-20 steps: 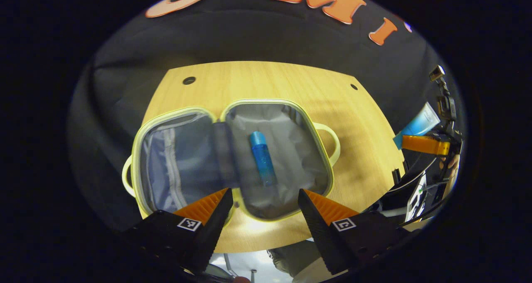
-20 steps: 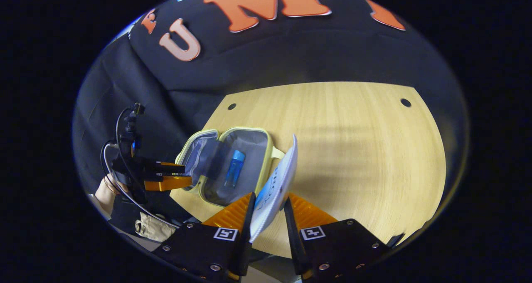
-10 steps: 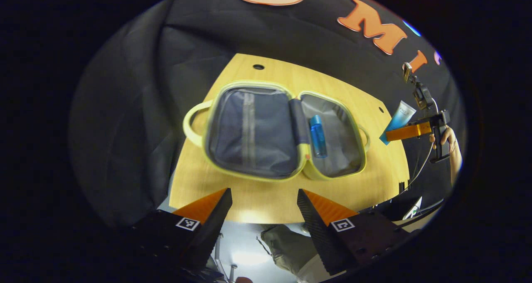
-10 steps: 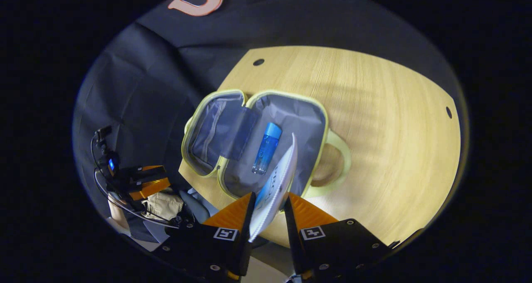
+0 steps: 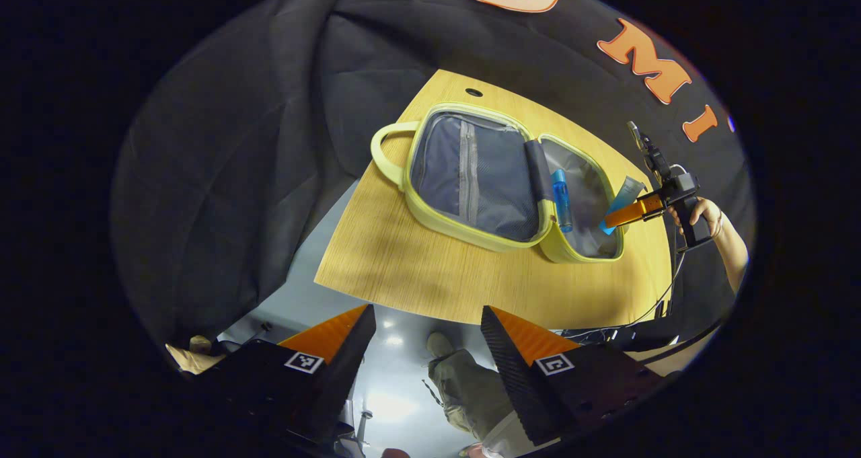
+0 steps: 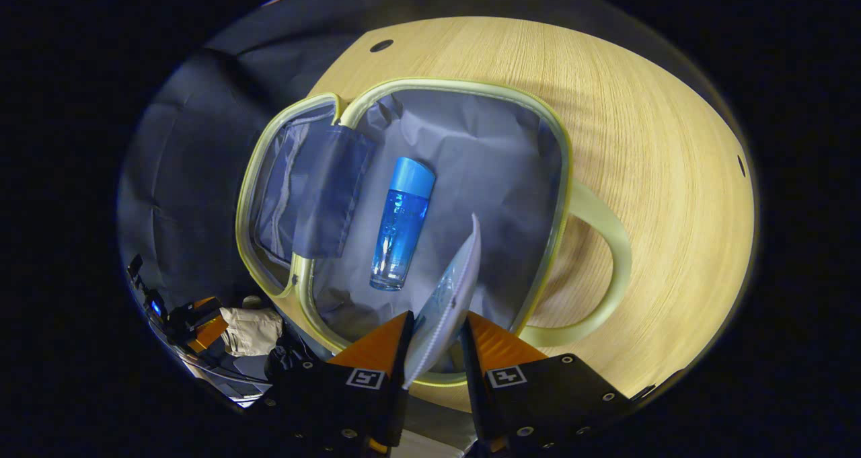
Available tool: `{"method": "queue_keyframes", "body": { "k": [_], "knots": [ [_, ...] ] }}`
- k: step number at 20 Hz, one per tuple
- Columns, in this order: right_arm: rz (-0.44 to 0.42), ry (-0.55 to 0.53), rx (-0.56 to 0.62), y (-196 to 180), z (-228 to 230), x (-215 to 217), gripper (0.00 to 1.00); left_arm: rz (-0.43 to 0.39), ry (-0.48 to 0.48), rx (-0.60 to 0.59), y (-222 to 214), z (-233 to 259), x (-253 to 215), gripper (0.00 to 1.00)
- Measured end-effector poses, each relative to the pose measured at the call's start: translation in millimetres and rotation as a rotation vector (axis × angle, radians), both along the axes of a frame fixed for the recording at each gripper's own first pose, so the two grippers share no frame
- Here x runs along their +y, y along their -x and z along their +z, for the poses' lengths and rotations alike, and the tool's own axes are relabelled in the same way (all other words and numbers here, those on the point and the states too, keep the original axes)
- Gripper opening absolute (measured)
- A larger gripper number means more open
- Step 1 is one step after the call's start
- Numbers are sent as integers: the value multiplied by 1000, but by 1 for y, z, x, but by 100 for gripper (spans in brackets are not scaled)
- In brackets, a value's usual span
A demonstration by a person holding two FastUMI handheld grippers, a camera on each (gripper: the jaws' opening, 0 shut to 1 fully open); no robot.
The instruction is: First open the suitcase, pack the skin care products into it, and then close the suitcase.
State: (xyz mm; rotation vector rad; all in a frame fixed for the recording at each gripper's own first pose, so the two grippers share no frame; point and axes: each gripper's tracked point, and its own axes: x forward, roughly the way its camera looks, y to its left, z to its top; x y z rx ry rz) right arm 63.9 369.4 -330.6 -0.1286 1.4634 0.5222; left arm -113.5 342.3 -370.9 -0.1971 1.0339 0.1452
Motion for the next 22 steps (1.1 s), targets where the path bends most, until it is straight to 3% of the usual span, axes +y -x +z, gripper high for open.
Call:
{"method": "queue_keyframes", "body": {
  "k": [1,2,5,6,7,9,10,11,12,16,22],
  "knots": [
    [-13,8,1,-2,-5,1,46,4,5,6,2,-1,1,98],
    [-24,17,-2,-4,-8,2,41,6,9,11,4,-2,1,98],
    [-38,36,-17,-8,-12,1,38,-3,14,16,5,-4,-1,98],
    [-38,36,-24,-8,-11,1,46,-5,17,14,4,-4,-1,98],
    [-34,25,-27,-8,-6,2,41,-4,23,11,3,-3,-2,98],
    [-35,-12,-58,-8,3,8,70,3,44,2,0,-4,-5,98],
    [-32,-39,-77,-5,13,11,73,8,57,-4,-4,-4,-6,98],
    [-25,-65,-105,-5,23,13,99,15,68,-15,-9,-5,-5,98],
    [-17,-83,-142,-5,32,12,95,22,75,-27,-14,-6,-3,98],
    [0,-166,-280,5,75,10,96,83,64,-110,-48,2,29,98],
    [-71,-226,-309,46,107,-7,96,188,151,-293,-144,31,89,98]
  ]
}}
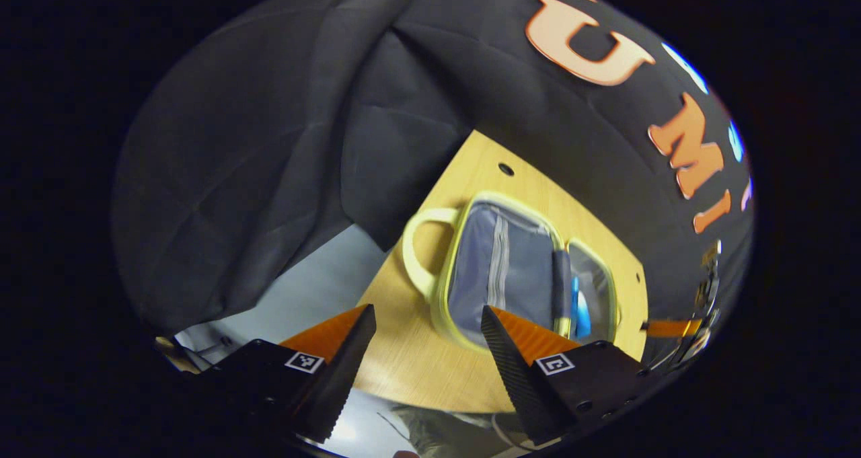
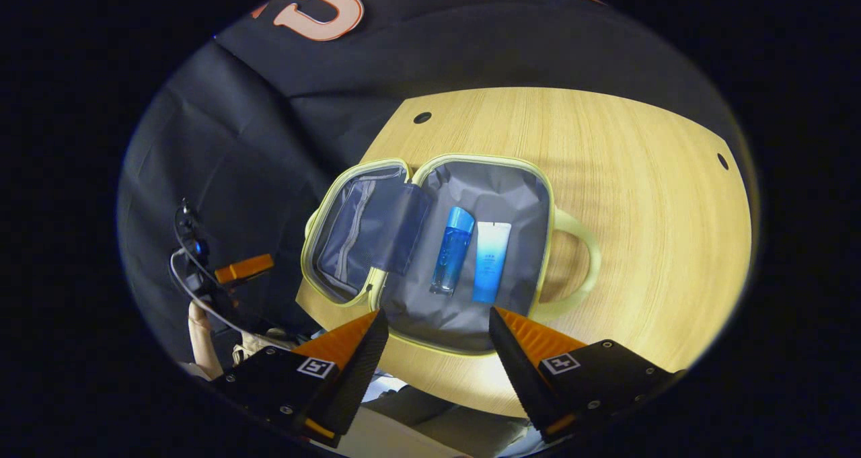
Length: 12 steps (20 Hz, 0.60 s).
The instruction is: First open the suitcase, pack the skin care products into it, and then close the suitcase.
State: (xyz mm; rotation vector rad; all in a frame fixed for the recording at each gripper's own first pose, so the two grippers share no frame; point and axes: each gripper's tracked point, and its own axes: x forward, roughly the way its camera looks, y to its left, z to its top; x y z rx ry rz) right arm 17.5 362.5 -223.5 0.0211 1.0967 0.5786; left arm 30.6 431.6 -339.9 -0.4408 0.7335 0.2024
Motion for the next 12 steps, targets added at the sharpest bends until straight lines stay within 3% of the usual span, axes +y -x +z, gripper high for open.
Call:
{"method": "queue_keyframes", "body": {
  "k": [4,12],
  "knots": [
    [-91,-6,-10,16,9,-26,96,3,74,-63,-59,-8,21,98],
    [-296,-78,-34,6,26,-59,96,94,181,11,-94,-81,49,98]
  ]
}}
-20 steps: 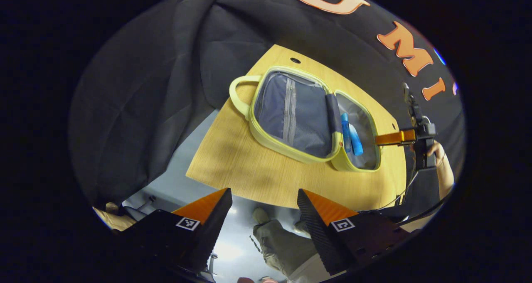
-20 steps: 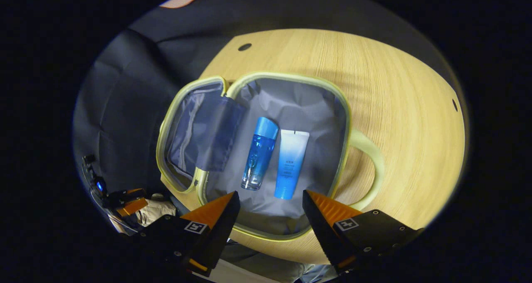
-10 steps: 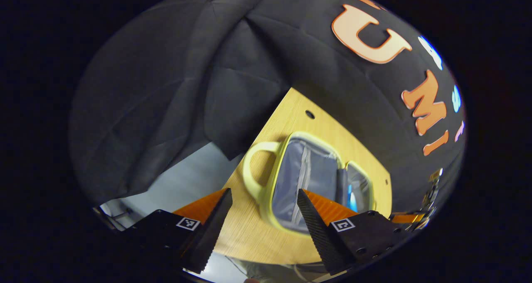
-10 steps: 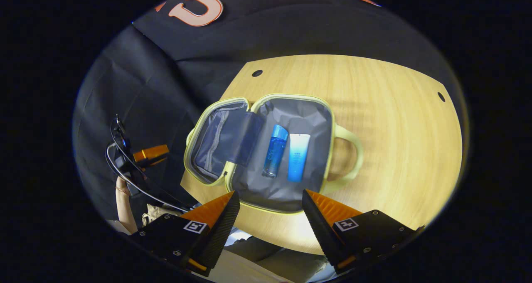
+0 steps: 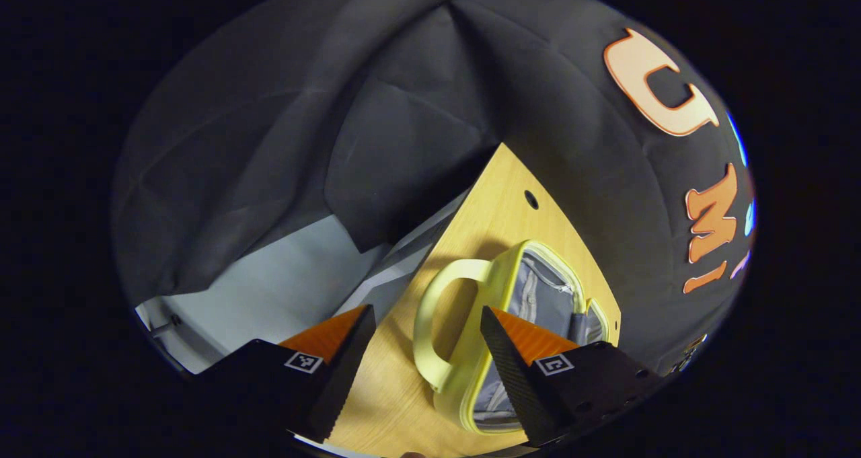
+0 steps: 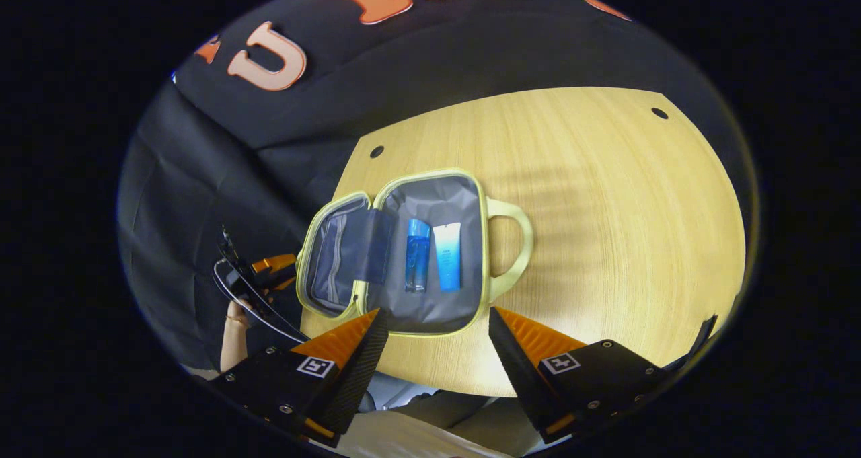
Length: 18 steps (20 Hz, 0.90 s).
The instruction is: First open the suitcase, pack the skin care products into it, and then close the suitcase.
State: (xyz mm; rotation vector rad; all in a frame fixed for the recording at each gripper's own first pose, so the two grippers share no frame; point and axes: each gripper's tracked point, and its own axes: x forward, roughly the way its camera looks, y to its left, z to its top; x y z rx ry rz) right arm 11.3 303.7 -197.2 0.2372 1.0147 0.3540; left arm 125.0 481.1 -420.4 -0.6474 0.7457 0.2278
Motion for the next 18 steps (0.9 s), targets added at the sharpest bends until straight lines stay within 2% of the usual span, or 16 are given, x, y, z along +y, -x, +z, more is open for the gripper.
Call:
{"method": "queue_keyframes", "body": {
  "k": [4,5,8,9,10,14,18],
  "knots": [
    [-78,18,-60,-19,14,-23,96,-7,67,-8,-13,-10,-13,96],
    [-100,13,-76,-24,22,-28,96,-11,61,-8,-16,-12,-14,100],
    [-153,12,-138,-37,37,-42,96,11,32,63,-19,-24,-17,50],
    [-173,23,-160,-41,40,-49,96,53,4,115,-15,-30,-11,34],
    [-192,38,-186,-44,45,-57,96,60,-9,137,-12,-30,-13,17],
    [-243,105,-280,-56,59,-84,96,-6,-160,132,-14,-4,-23,16],
    [-267,139,-359,-69,72,-105,96,-39,-317,95,-13,47,-33,15]
  ]
}}
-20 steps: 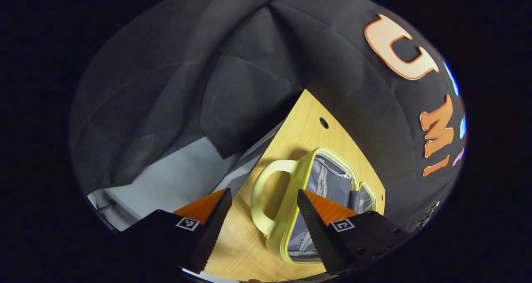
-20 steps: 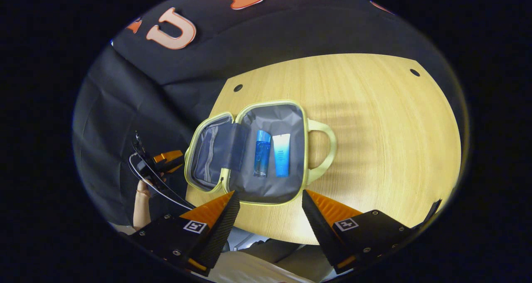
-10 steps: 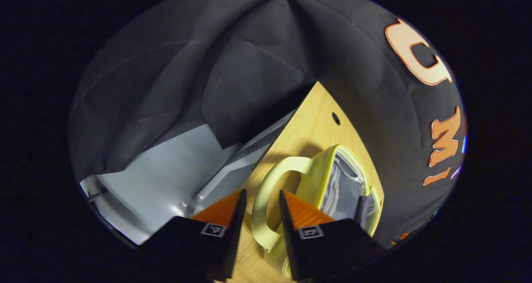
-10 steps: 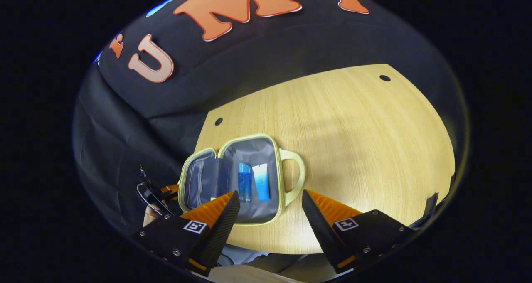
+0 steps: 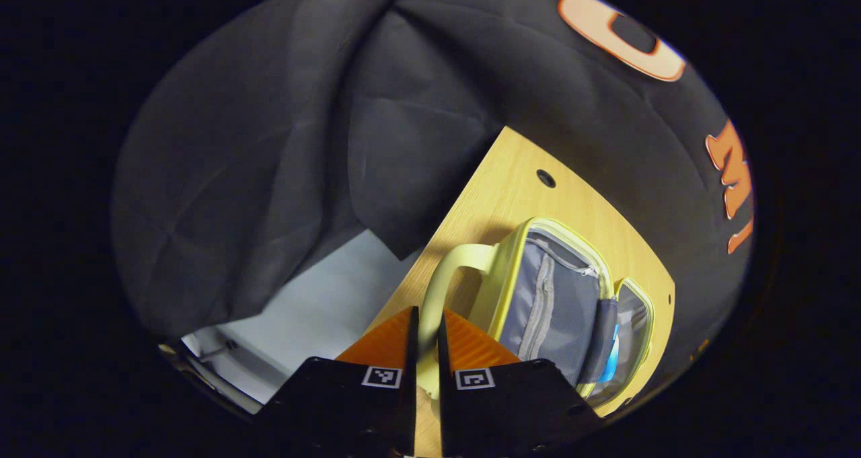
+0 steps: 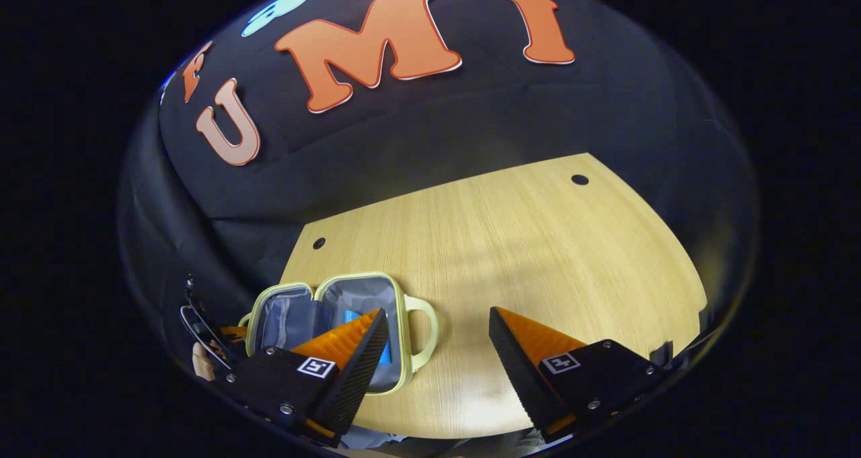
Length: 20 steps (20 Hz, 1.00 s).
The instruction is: First open the suitcase, pack the skin care products into it, and then close the suitcase.
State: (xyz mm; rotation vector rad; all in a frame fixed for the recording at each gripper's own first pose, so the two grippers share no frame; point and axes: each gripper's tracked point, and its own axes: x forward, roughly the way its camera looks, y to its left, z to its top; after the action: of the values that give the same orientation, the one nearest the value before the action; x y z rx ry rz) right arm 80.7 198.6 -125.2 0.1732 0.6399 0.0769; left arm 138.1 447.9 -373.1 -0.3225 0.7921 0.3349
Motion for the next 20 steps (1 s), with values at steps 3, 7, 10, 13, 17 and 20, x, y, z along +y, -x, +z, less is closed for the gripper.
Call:
{"method": "queue_keyframes", "body": {
  "k": [3,7,10,13,17,20],
  "knots": [
    [-7,23,-72,-10,17,-14,96,-33,-109,-36,1,45,-24,14],
    [15,57,-142,-22,31,-34,96,-67,-224,-84,5,103,-69,13],
    [43,57,-172,-27,39,-46,96,-127,-328,-135,2,148,-115,13],
    [85,51,-213,-32,51,-59,95,-161,-421,-182,-2,178,-167,13],
    [115,62,-248,-36,60,-89,95,-184,-578,-174,-6,191,-227,15],
    [129,54,-252,-32,62,-116,96,-208,-646,-161,-5,191,-270,15]
  ]
}}
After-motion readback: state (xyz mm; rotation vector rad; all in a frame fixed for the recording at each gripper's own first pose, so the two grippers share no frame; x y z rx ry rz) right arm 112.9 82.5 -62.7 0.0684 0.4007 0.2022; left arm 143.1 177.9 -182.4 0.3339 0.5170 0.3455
